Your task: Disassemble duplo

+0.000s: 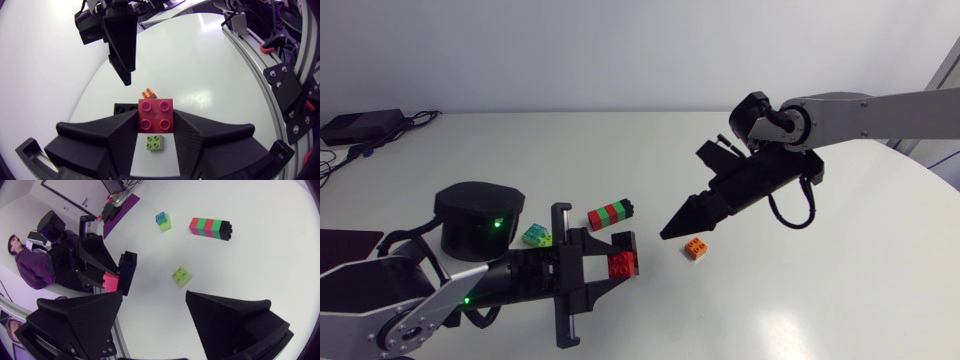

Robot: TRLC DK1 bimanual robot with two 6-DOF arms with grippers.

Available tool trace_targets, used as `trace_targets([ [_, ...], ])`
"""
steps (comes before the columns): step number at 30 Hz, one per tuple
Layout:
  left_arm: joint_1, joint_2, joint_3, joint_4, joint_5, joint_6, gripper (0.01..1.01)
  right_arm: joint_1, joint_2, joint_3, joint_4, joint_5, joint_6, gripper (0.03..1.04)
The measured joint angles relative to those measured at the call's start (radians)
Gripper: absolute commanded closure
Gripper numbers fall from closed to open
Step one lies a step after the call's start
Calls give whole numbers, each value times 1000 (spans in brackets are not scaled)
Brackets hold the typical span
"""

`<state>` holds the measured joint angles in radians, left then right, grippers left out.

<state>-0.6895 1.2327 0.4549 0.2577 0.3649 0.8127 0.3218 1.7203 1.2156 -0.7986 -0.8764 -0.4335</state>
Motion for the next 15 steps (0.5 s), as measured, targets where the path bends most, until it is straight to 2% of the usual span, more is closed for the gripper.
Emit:
trace_targets([
  [10, -33, 88, 1, 92, -31, 0, 711, 46, 27, 35, -6, -8, 45, 190],
  [15, -62, 133, 22, 98, -41, 0, 710, 51, 58, 43, -6, -6, 57, 193],
])
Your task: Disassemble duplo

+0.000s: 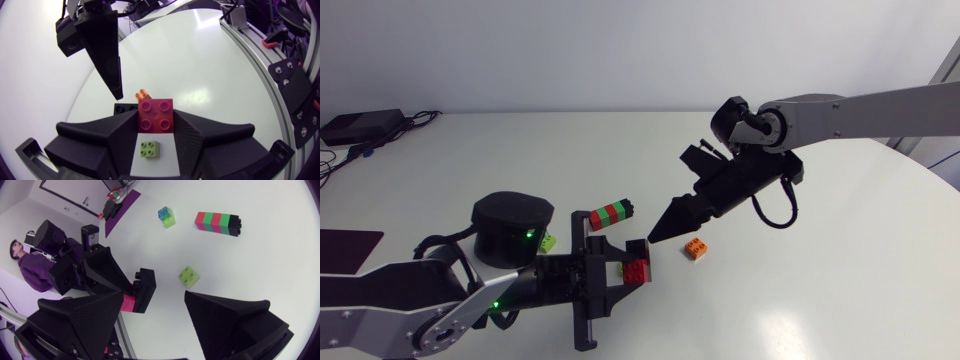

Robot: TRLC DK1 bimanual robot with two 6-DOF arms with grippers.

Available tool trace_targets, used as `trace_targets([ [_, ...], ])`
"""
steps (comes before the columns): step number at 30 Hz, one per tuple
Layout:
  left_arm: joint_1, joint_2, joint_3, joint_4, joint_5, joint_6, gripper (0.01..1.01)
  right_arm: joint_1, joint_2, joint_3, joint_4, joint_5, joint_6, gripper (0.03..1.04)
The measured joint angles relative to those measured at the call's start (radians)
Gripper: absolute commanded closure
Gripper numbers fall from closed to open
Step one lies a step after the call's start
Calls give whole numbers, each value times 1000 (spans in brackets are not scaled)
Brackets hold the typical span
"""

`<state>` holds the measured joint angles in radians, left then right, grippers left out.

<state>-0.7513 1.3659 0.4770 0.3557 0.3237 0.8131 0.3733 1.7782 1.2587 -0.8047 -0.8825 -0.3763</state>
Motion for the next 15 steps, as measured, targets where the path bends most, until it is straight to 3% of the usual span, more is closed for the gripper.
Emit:
trace_targets([
  [6, -21, 46, 68, 1, -21, 0, 710, 14, 2, 7, 0, 0, 18, 285],
  [15, -41, 82, 93, 5, -49, 0, 710, 14, 4, 7, 2, 3, 19, 748],
])
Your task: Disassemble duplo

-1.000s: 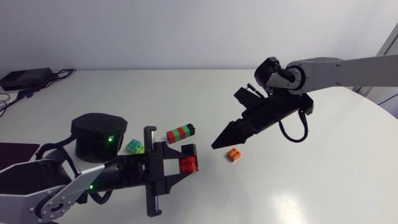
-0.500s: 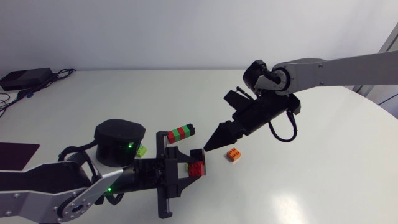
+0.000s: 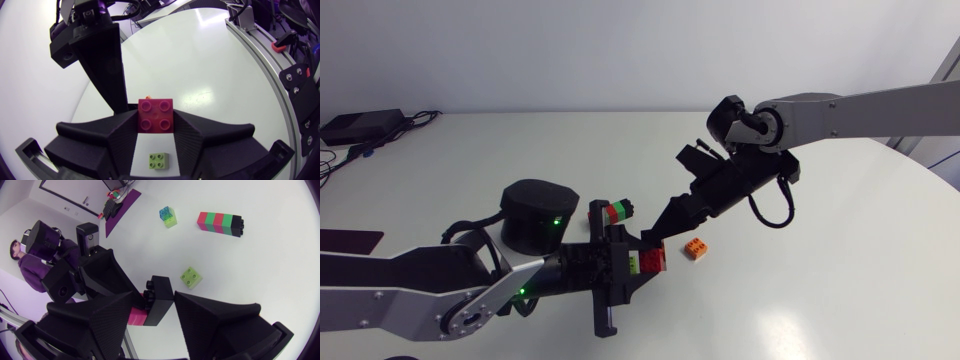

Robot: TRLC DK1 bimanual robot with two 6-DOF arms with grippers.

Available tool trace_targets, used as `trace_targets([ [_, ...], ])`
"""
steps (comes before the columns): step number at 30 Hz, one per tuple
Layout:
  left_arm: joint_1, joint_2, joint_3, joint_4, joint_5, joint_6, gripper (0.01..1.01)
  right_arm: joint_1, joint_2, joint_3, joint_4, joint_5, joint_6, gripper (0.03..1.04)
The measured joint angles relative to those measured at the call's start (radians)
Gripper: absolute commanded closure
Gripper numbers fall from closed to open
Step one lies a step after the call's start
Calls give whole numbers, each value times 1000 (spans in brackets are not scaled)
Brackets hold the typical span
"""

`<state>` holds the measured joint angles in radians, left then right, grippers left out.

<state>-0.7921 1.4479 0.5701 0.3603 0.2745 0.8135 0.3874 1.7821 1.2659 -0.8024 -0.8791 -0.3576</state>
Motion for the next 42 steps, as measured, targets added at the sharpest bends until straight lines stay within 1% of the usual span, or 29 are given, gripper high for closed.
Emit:
trace_targets([
  [9, -34, 1, 5, 11, -51, 0, 710, -1, 16, 0, 5, -3, 6, 826],
  [15, -79, -21, 5, 23, -108, 0, 710, -7, 22, -1, 24, -3, 10, 834],
  [19, -93, -77, 5, 15, -149, 0, 710, -29, 22, -2, 71, 52, 34, 833],
  [21, -71, -112, 5, -40, -148, 1, 708, -47, 20, -9, 110, 108, 45, 831],
  [22, -47, -126, 5, -79, -135, 5, 708, -56, 18, -15, 129, 129, 50, 830],
  [26, 111, -143, 7, -253, -60, 32, 703, -73, -8, -49, 158, 211, 55, 821],
  [28, 177, -143, 7, -337, -37, 58, 702, -56, -26, -72, 166, 249, 55, 820],
  [30, 219, -134, 7, -393, -22, 86, 697, -18, -40, -90, 176, 294, 55, 818],
  [33, 243, -90, 6, -435, -16, 114, 697, 58, -50, -95, 180, 367, 55, 818],
  [37, 240, 6, 5, -443, -16, 122, 693, 151, -65, -95, 180, 483, 55, 816],
  [39, 235, 58, 5, -443, -18, 122, 692, 187, -69, -95, 180, 537, 51, 816],
  [42, 226, 127, 6, -442, -23, 128, 689, 209, -70, -95, 177, 586, 43, 816],
])
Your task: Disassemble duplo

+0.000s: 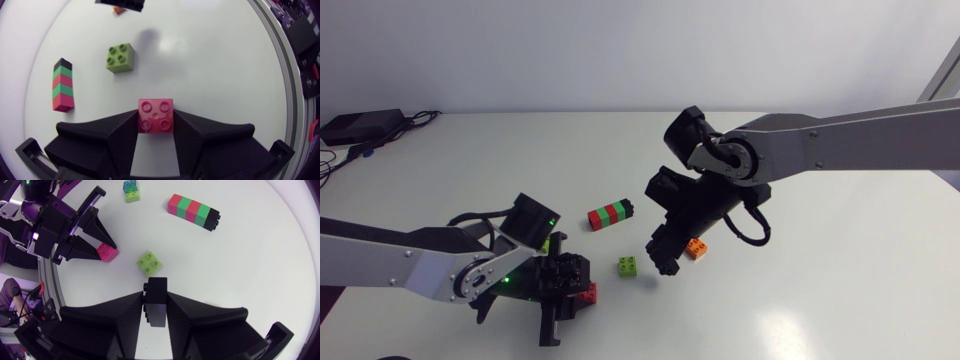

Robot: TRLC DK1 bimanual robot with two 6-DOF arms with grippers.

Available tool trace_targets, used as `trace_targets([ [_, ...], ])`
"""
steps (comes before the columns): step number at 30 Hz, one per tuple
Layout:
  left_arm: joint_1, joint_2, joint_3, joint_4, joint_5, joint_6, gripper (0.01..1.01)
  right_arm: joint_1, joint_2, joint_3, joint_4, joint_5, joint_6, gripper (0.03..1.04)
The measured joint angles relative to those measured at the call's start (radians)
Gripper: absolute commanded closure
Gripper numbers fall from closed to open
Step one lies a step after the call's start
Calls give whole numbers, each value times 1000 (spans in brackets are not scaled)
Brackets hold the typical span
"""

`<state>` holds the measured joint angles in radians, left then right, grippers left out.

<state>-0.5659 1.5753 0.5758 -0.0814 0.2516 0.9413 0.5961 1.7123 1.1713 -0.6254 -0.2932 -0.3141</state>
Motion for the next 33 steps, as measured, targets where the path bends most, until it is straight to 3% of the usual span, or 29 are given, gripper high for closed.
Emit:
trace_targets([
  [4, -8, 49, 40, 21, -2, 1, 656, 0, 0, 0, 0, 50, -19, 811],
  [6, -12, 66, 59, 26, -6, 1, 502, 0, 0, 0, 0, 63, -24, 810],
  [8, -12, 72, 67, 24, -13, 0, 236, 0, 0, -3, -1, 66, -31, 810],
  [11, -6, 72, 85, 5, -24, -4, 75, 2, 1, -8, -5, 80, -43, 808],
  [18, 72, 24, 153, -127, -31, -18, 54, 13, 35, -13, -6, 97, -53, 807],
  [28, 142, 71, 369, -140, -31, -91, 56, 58, 92, -13, 33, 171, -75, 785],
  [31, 142, 135, 414, -140, -31, -106, 56, 69, 107, -16, 57, 183, -79, 513],
  [33, 142, 187, 436, -140, -31, -116, 59, 80, 122, -31, 58, 197, -80, 397],
])
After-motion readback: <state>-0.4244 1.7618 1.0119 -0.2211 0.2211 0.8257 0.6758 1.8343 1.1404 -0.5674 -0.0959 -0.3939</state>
